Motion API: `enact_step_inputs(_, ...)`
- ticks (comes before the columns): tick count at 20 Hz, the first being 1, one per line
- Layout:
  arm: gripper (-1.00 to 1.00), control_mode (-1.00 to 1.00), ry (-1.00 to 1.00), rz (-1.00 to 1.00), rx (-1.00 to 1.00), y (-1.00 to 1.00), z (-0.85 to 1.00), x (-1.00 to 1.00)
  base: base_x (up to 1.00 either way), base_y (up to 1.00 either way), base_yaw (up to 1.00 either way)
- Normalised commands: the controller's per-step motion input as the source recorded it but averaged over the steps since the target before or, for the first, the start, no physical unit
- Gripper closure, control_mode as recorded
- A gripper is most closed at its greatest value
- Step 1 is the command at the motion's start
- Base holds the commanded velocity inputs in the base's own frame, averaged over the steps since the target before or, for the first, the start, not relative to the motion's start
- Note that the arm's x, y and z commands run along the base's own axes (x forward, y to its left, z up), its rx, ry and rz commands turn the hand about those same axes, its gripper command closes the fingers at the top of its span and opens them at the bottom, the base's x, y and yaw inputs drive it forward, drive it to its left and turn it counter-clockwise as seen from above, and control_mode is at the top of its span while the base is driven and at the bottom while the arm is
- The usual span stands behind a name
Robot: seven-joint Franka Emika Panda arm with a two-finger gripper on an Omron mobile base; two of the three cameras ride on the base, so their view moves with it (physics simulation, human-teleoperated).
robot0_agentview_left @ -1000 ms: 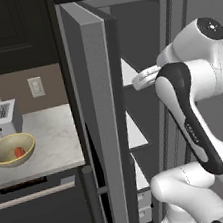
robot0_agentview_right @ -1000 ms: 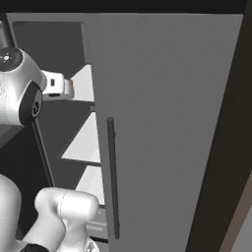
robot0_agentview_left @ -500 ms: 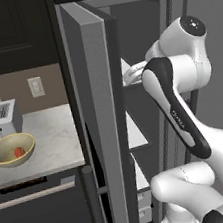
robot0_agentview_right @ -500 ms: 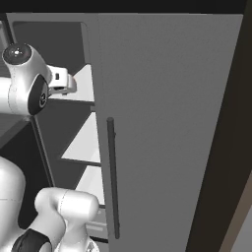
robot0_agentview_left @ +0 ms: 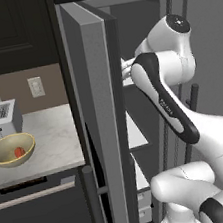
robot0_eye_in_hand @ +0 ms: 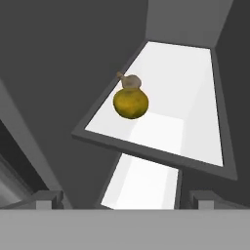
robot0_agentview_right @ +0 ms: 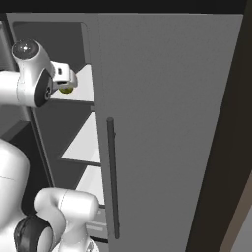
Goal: Take the sweet potato, orange, and garlic from the freezer and place them in the bowl on the counter.
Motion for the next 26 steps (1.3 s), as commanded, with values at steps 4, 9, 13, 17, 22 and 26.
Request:
enact_step_inputs(4, -1.00, -1.00, 0.00, 0.08, 0.00, 0.04, -0.07, 0.20, 0.00, 0.00, 0.00)
enact_step_inputs(9, -1.00, -1.00, 0.00, 0.09, 0.00, 0.01, -0.12, 0.11, 0.00, 0.00, 0.00)
enact_step_inputs(13, -1.00, -1.00, 0.00, 0.06, 0.00, 0.13, -0.12, 0.07, 0.00, 0.00, 0.00)
enact_step_inputs(17, -1.00, -1.00, 0.00, 0.04, 0.00, 0.16, -0.07, 0.13, 0.00, 0.00, 0.00)
enact_step_inputs(22, -1.00, -1.00, 0.00, 0.04, 0.00, 0.14, -0.02, 0.18, 0.00, 0.00, 0.00)
enact_step_inputs(26, -1.00, -1.00, 0.00, 0.02, 0.00, 0.06, 0.00, 0.13, 0.00, 0.00, 0.00)
